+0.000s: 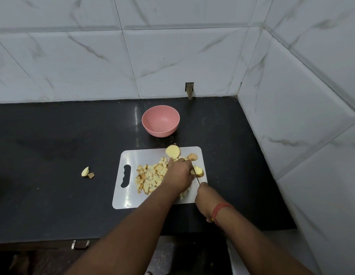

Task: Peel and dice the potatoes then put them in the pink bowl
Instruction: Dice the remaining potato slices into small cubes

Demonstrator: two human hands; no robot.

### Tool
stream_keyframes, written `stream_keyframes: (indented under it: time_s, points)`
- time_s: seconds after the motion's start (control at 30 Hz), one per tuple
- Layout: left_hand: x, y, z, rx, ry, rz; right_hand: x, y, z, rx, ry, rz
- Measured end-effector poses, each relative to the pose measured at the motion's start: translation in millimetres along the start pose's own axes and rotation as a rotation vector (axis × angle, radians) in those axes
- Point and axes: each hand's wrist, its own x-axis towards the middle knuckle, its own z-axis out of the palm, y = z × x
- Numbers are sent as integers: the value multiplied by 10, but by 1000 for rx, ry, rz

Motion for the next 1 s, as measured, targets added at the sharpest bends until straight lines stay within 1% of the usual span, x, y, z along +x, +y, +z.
stream_keyframes:
  time_s: [0.03,0.07,0.1,0.17,0.2,0.23,0.27,0.3,0.33,0.37,0.43,0.53,0.67,0.77,1.0]
  points:
    - [-1,-1,1,-8,5,-2,6,44,5,113,3,-55]
    - [-4,0,-2,-12,7,-5,-112,102,-90,17,-78,-14]
    - [-6,2,-6,-14,7,-9,-191,109,-78,-5,-21,-27]
    - [-11,7,-22,-12,-1,-12,-300,28,71,78,-116,53]
    - [-14,5,-31,-17,-1,-13,-281,32,170,188,-112,160]
    - [-12,4,-39,-28,-5,-16,-297,-25,242,474,-1,184]
    - [-16,-2,-44,-45,-6,-17,-289,-61,279,774,58,246]
    - [-22,-7,-35,-66,-2,-18,-322,-32,260,963,112,284]
    - [-36,-15,-25,-86,9,-19,-289,-27,278,1053,198,341]
    - [-54,-23,-17,-101,27,-21,-283,-13,264,1099,271,355]
    - [-86,-52,-9,-117,61,-33,-225,7,200,1140,308,337]
    - [-109,-69,-32,-82,55,-16,-162,47,117,1166,312,337]
    - [-120,-28,-63,-31,57,15,-109,54,119,1173,374,295]
    - [-111,-25,-54,-12,72,32,-36,63,138,1188,414,305]
    - [-106,-19,-58,14,74,46,84,86,157,1189,387,318]
